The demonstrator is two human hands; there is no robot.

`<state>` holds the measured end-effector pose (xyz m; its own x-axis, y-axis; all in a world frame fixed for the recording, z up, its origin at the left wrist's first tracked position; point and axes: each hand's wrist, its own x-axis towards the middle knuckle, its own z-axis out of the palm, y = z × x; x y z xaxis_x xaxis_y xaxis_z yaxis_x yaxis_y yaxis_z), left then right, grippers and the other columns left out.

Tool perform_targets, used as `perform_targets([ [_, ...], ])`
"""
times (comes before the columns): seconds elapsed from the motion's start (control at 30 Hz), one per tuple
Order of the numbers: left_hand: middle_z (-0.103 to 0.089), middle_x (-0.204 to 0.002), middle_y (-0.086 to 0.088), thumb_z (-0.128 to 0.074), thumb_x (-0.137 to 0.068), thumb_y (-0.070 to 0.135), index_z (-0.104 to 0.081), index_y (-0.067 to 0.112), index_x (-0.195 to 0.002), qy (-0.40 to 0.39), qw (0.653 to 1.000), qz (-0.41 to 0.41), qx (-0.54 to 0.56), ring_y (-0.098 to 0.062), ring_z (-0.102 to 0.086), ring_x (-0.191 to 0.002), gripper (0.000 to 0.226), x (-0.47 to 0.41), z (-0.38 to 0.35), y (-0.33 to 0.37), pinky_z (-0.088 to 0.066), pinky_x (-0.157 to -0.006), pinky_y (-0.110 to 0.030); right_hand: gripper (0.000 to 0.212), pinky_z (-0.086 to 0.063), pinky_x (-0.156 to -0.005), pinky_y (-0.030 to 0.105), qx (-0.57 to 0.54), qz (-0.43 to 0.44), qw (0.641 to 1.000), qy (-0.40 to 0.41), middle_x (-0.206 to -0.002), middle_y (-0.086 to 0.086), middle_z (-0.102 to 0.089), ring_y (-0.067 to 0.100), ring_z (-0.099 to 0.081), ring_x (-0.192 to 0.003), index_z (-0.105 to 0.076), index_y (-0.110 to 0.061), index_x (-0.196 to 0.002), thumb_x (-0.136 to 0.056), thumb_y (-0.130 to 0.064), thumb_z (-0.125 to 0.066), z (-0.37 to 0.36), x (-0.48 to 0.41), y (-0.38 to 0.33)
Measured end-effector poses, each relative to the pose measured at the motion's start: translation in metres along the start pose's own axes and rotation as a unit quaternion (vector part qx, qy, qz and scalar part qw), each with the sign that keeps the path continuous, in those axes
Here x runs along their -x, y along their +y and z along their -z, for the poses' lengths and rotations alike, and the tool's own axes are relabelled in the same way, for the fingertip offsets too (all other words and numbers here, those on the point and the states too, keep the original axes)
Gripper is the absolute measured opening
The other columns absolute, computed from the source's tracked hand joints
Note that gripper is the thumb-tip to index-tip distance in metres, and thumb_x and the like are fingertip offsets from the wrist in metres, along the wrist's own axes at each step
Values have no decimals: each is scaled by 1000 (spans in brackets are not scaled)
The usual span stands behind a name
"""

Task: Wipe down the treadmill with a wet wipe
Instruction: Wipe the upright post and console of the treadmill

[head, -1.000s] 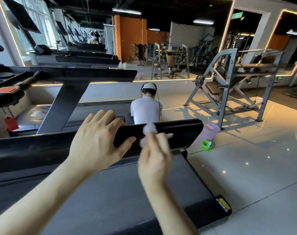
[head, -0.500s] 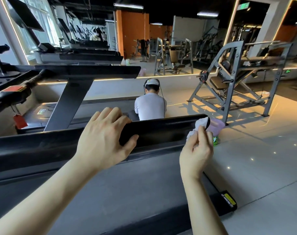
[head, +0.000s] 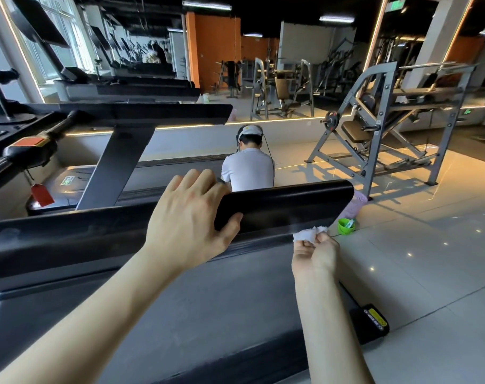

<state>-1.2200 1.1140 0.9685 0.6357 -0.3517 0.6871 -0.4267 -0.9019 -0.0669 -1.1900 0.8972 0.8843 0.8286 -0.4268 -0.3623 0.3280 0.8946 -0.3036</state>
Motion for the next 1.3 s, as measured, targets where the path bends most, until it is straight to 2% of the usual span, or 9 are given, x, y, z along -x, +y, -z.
perform_targets([
  [0.27, -52, -90, -2, -56, -88, 51, -67, 13, -95, -8, 1000, -15, 10, -28, -47, -83, 40, 0, 0, -3, -40, -75, -41, 39, -50, -51, 22, 80, -86, 992, -42, -64, -2, -53, 11, -54, -48, -48, -20, -74, -101, 4, -31, 2, 77, 76],
  [0.47, -59, -89, 0, -69, -89, 19, -69, 9, -100, 81, 968, -72, 226, -23, -52, -78, 15, 35, 32, -14, -43, -69, -36, 16, -47, -62, 30, 223, -75, 958, -164, -80, 8, -63, 19, -61, -69, -60, -12, -82, -93, -5, -51, 7, 127, 92],
  [0.6, -59, -66, 12, -61, -95, 45, -66, 27, -80, -68, 944, 102, 306, -12, -54, -59, 24, 85, 46, -26, -47, -54, -32, 15, -51, -55, 29, 335, 15, 927, -168, -74, 11, -68, 20, -62, -59, -64, -4, -89, -97, -1, -52, -10, 143, 79],
  [0.67, -71, -74, 9, -64, -96, 51, -73, 29, -87, -167, 844, 234, 453, -14, -63, -65, 26, 97, 46, -24, -55, -63, -39, 23, -50, -49, 27, 368, 5, 913, -178, -69, 12, -68, 18, -62, -54, -64, -6, -82, -99, -1, -50, -19, 155, 81],
  [0.83, -71, -84, -15, -57, -105, 26, -70, -7, -95, -110, 606, 383, 688, -24, -67, -74, 37, 93, 37, -8, -60, -75, -27, 22, -45, -54, 32, 574, 86, 763, -285, -72, 11, -68, 17, -60, -63, -73, -7, -84, -99, -8, -56, -18, 174, 76],
  [0.93, -64, -82, -22, -57, -105, 24, -69, -11, -93, -73, 572, 416, 703, -24, -59, -77, 38, 88, 27, 3, -56, -84, -32, 19, -48, -53, 35, 681, 170, 642, -309, -70, 2, -69, 13, -59, -60, -77, -21, -85, -98, -19, -64, -30, 166, 57],
  [1.03, -66, -82, -12, -61, -102, 21, -78, 1, -89, -36, 541, 458, 704, -21, -58, -79, 29, 84, 20, 10, -52, -82, -32, 12, -55, -66, 40, 675, 413, 528, -308, -81, -7, -69, 13, -64, -71, -74, -18, -94, -96, -14, -63, -44, 153, 43],
  [1.17, -70, -72, -3, -69, -98, 21, -80, 7, -80, 45, 633, 468, 615, -16, -64, -70, 25, 94, 31, 0, -54, -70, -26, 15, -49, -84, 43, 619, 568, 337, -424, -103, 8, -64, 30, -61, -94, -71, -5, -104, -94, -11, -62, -72, 130, 55],
  [1.3, -74, -71, 1, -81, -88, 21, -72, 8, -72, 163, 762, 473, 411, -15, -72, -69, 22, 117, 44, -21, -59, -72, -28, 12, -45, -100, 48, 614, 541, 283, -500, -98, 4, -68, 31, -60, -91, -71, -9, -97, -91, -14, -62, -75, 114, 78],
])
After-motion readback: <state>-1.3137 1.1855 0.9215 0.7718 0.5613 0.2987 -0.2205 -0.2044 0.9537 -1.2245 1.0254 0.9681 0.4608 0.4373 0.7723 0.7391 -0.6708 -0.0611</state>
